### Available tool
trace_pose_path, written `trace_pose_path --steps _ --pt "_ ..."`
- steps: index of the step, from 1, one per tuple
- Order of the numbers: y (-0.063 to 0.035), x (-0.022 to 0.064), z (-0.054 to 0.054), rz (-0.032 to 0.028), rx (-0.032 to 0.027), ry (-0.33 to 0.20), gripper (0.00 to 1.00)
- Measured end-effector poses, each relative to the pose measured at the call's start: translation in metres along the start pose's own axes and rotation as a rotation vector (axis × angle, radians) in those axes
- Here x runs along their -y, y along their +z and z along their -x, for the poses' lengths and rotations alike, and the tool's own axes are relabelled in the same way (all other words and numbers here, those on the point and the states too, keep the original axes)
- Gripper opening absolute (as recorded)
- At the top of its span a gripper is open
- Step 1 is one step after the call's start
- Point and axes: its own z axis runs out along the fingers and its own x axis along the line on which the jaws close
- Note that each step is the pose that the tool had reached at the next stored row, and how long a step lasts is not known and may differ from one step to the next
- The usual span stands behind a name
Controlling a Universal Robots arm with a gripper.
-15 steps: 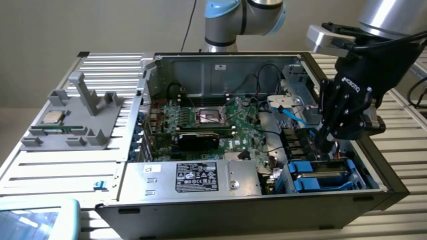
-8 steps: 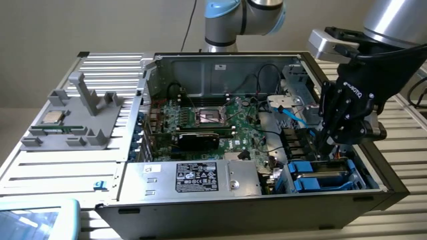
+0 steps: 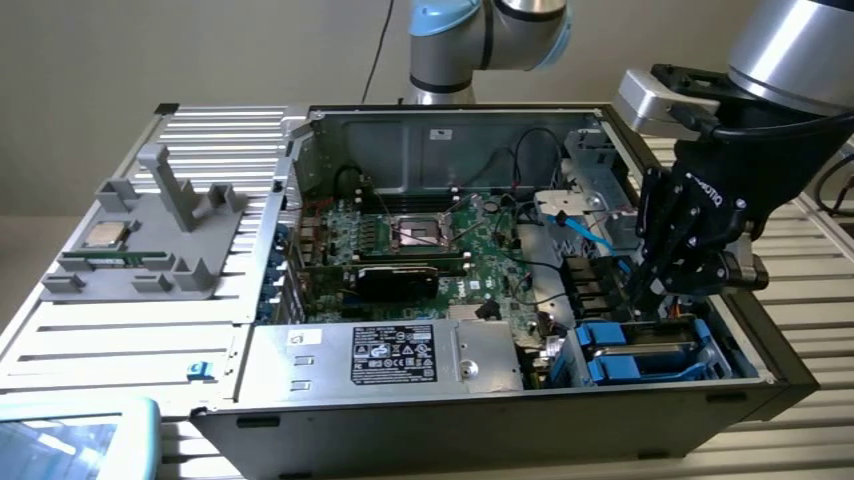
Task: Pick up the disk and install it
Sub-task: 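Insert the second disk wire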
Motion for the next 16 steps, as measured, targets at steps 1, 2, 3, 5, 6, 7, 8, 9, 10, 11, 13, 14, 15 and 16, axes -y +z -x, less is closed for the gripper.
trace_pose_path --steps 1,2,3,5,6,7,8,9,10,11,13,14,15,16 --pt "0.0000 0.0000 0.000 0.0000 -0.0001 0.000 0.16" --pt "0.0000 0.0000 0.000 0.0000 0.0007 0.000 0.16" --pt "0.0002 0.0001 -0.001 -0.0002 0.0043 -0.001 0.16" --pt "0.0009 0.0003 -0.002 -0.0022 0.0074 -0.001 0.16" --pt "0.0013 0.0004 -0.003 -0.0033 0.0082 -0.001 0.16" --pt "0.0017 0.0004 -0.004 -0.0045 0.0086 -0.001 0.16" --pt "0.0022 0.0003 -0.004 -0.0057 0.0089 -0.001 0.16" --pt "0.0028 0.0002 -0.005 -0.0070 0.0096 -0.002 0.16" --pt "0.0034 0.0000 -0.006 -0.0090 0.0106 -0.003 0.16" --pt "0.0039 -0.0002 -0.007 -0.0113 0.0118 -0.003 0.16" --pt "0.0046 -0.0003 -0.009 -0.0151 0.0153 -0.005 0.16" --pt "0.0051 -0.0004 -0.010 -0.0164 0.0167 -0.006 0.16" --pt "0.0055 -0.0004 -0.011 -0.0178 0.0175 -0.007 0.16" --pt "0.0060 -0.0006 -0.011 -0.0193 0.0183 -0.007 0.16"
